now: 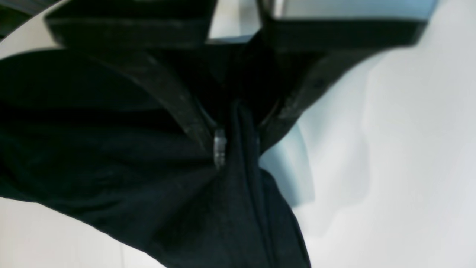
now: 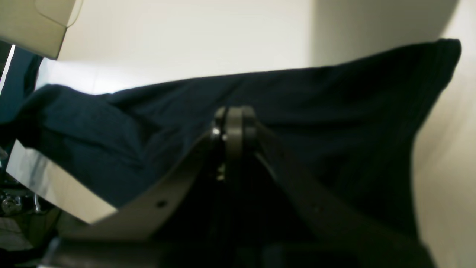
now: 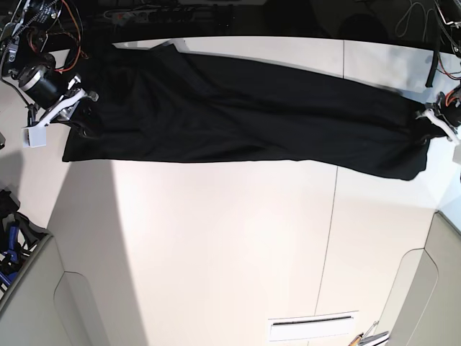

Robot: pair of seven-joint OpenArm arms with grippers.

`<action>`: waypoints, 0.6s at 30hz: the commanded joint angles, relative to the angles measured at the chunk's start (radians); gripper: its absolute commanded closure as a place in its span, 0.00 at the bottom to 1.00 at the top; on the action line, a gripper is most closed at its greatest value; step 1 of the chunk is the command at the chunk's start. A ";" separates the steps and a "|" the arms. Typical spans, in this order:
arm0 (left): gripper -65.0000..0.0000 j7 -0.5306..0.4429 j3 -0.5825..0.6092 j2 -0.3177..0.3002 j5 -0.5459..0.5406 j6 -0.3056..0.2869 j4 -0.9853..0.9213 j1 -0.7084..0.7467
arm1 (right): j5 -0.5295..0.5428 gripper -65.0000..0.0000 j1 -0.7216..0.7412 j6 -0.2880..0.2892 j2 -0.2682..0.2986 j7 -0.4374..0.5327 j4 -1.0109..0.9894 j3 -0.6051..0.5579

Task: Fold the T-shirt properly
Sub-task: 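Release and regrasp the ends of the folded strip with both grippers, then fold the strip end with the left gripper toward the right gripper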

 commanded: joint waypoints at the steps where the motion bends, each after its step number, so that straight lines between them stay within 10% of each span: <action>1: 1.00 -0.020 -0.009 -0.031 -0.017 -0.006 0.013 -0.017 | 0.023 1.00 0.008 0.008 0.011 0.008 0.016 0.005; 5: 1.00 -0.020 -0.009 -0.066 -0.016 -0.006 0.022 -0.035 | 0.022 0.82 0.008 0.008 0.011 0.008 0.016 0.005; 18: 1.00 0.050 -0.006 -0.051 -0.085 -0.006 0.410 0.073 | 0.023 0.81 0.008 0.008 0.011 0.016 0.016 0.005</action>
